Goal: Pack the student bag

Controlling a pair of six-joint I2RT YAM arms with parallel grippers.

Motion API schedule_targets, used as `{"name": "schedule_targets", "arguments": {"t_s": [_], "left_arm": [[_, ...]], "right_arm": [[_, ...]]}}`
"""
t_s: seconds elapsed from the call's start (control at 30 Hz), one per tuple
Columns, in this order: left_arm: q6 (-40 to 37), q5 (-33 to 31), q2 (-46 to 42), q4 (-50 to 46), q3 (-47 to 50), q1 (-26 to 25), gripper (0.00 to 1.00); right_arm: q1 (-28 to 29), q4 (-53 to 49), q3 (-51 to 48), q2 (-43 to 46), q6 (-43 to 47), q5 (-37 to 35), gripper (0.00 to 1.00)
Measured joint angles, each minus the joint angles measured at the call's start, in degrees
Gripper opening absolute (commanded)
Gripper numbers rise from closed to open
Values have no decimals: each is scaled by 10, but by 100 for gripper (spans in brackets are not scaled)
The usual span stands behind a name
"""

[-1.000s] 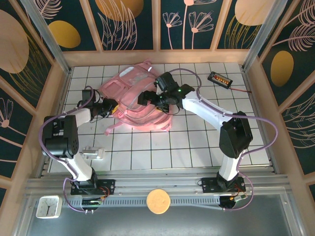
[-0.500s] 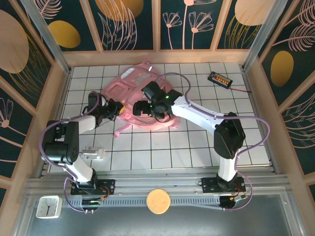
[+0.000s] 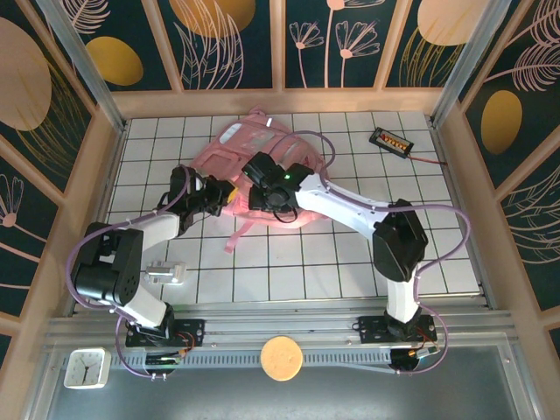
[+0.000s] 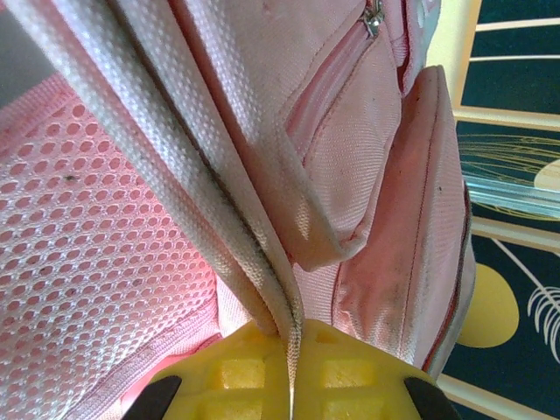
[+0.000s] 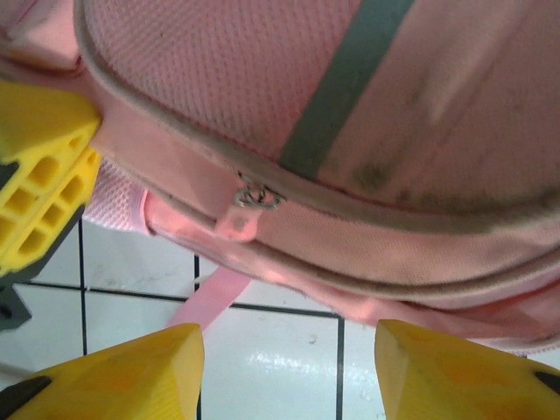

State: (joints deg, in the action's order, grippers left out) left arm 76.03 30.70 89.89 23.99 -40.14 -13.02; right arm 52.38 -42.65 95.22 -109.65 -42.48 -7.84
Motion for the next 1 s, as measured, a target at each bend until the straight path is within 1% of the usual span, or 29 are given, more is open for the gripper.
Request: {"name": "schedule_targets", "arguments": {"t_s": [0.13,0.27,0.5,0.8,0.83,0.9,1.0], "left_arm": [[6,-10,-8,0,4,-12,0],[10,-13,-14,3,10,-19,0],[14,-12,-19,7,15,-22,0],[16,-12,-19,10,15,-22,0],[17,-12,-19,11,15,-22,0],[17,-12,-19,11,15,-22,0],[18,-12,-19,15,17,-22,0]], "right_arm": [[0,-9,36,-33,0,-12,54],[-4,-17,49,-54,0,-16,54],[-13,-25,50,-65,-3,-28,46],[-17,-39,68,-77,-17,-31,42],[-17,-41,70,-79,-18,-31,40],[-18,-47,76,-83,-21,-31,32],[-22,-54,81,-88,-25,-32,17]]}}
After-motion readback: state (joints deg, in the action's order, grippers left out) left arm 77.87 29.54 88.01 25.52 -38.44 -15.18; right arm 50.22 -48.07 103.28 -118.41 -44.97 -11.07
